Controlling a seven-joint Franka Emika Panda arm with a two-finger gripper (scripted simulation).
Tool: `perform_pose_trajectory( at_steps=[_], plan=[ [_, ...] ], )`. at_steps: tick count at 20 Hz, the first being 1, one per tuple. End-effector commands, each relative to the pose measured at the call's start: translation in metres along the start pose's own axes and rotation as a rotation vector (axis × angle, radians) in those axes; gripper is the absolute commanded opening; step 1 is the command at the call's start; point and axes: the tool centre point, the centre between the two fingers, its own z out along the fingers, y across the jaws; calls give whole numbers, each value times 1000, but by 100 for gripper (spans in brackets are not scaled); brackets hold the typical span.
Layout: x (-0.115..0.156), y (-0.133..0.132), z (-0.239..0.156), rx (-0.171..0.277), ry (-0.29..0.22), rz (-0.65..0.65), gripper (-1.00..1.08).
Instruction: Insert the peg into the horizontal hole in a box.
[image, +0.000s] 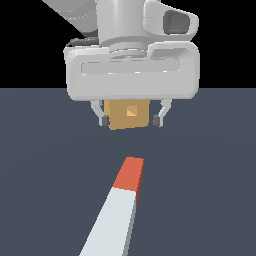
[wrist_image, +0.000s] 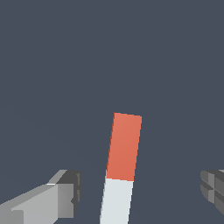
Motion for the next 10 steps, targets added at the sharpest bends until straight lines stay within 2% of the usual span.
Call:
perform_pose_trajectory(
  at_steps=[1, 5, 10],
  plan=[
    [-29, -3, 19, 7, -1, 37, 100],
    [-72, -9, 47, 17, 1, 90, 100],
    [-99, -14, 66, 24, 2, 126, 100]
  ],
)
